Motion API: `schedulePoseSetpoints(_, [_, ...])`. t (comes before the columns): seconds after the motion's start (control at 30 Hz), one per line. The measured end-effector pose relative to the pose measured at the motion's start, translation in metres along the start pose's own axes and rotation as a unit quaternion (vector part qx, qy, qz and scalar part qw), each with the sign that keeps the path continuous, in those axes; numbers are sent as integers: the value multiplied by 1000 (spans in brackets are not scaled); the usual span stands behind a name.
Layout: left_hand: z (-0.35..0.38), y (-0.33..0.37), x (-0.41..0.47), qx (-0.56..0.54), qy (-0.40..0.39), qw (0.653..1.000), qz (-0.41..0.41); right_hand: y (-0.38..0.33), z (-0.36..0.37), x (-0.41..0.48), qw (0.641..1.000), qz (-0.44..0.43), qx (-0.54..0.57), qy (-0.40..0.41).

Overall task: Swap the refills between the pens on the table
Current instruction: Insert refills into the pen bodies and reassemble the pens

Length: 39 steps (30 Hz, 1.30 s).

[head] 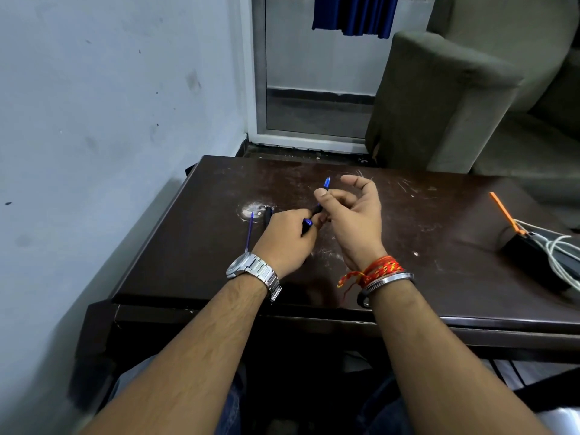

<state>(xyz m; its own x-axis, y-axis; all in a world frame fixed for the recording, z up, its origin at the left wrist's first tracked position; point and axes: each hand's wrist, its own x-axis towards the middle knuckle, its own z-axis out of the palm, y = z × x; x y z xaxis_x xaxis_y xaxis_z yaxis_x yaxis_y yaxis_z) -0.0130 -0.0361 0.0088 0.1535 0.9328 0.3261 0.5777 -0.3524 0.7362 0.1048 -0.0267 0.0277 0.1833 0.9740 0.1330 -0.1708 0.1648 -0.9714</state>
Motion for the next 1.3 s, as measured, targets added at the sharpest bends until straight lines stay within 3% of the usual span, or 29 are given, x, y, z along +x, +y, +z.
schedulePoseSetpoints(0.3, [-4,-4,0,-13,-14,1000,8,-2,1,0,994,45,89,-51])
schedulePoseSetpoints(0.5, [-6,-7,-1,-5,1,1000,5,2,-2,0,998,9,-61,-30])
schedulePoseSetpoints(0.83, [-5,-8,0,7,-27,1000,4,4,-4,2,1000,-7,-5,-23])
schedulePoseSetpoints(1.07, [-4,-12,0,32,-58,998,0,2,-7,9,995,-48,81,38])
schedulePoseSetpoints(1.2, [-8,-15,1,24,-59,998,-9,-5,-12,13,980,-48,147,127])
schedulePoseSetpoints(1.3, [-13,-16,2,26,-28,999,-19,-7,-22,13,983,-40,16,178])
